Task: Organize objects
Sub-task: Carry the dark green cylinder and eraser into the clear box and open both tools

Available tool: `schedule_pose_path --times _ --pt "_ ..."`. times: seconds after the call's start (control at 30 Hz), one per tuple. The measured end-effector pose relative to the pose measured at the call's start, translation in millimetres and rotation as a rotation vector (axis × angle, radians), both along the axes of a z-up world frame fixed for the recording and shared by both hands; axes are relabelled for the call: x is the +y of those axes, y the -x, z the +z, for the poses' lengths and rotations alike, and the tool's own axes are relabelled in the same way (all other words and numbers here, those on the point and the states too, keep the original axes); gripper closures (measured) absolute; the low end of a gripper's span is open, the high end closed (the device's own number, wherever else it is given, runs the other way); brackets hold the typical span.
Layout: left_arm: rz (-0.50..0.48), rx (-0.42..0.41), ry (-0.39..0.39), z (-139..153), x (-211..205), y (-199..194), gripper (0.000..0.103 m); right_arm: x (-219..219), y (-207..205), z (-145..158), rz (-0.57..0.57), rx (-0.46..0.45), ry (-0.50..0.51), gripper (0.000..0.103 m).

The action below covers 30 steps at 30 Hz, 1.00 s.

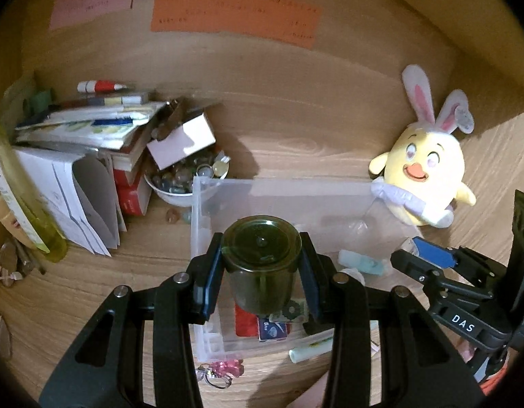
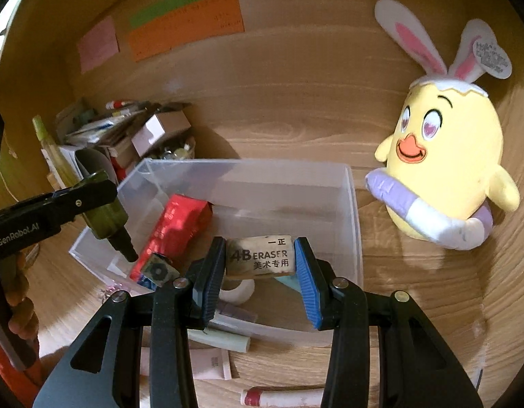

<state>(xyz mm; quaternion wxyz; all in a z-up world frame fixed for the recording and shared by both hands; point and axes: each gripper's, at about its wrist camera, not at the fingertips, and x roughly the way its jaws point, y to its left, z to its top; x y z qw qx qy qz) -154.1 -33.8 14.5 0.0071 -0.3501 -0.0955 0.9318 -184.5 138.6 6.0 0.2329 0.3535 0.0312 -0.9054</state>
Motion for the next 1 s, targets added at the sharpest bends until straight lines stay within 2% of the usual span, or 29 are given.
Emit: schedule_pose_path --times 0.23,0.53,0.6,0.67,0.7,0.93,1.0 --pt "-0.016 -0.038 0.002 -13.2 2.2 8.8 0.062 -2.8 6.4 -7.8 -0.007 -0.019 -0.025 0.065" --pt "-0.038 -0.037 0.021 -15.0 8.0 7.9 0.061 -7.2 8.1 -11.6 -0.005 -0.028 -0.053 0.065" --pt "-0.045 -0.037 0.013 -14.2 8.5 7.4 0.058 -8.9 7.0 -10.7 -0.003 -0.022 -0.061 0.061" --pt "-0.051 -0.030 0.005 -12.4 8.6 5.6 0.055 -9.9 5.2 -9.2 -0.006 -0.008 -0.069 0.050" --pt "-0.053 -0.025 0.006 -10.8 9.0 3.8 0.055 -10.1 4.2 -8.4 -0.008 0.000 -0.071 0.047" --pt "-0.051 0.035 0.033 3.4 14.0 -12.5 0.038 -9.7 -4.5 1.0 -0.009 0.033 -0.068 0.042" --pt "-0.054 0.052 0.048 8.0 15.9 -18.2 0.036 -7.5 -7.9 4.4 -0.012 0.038 -0.059 0.035"
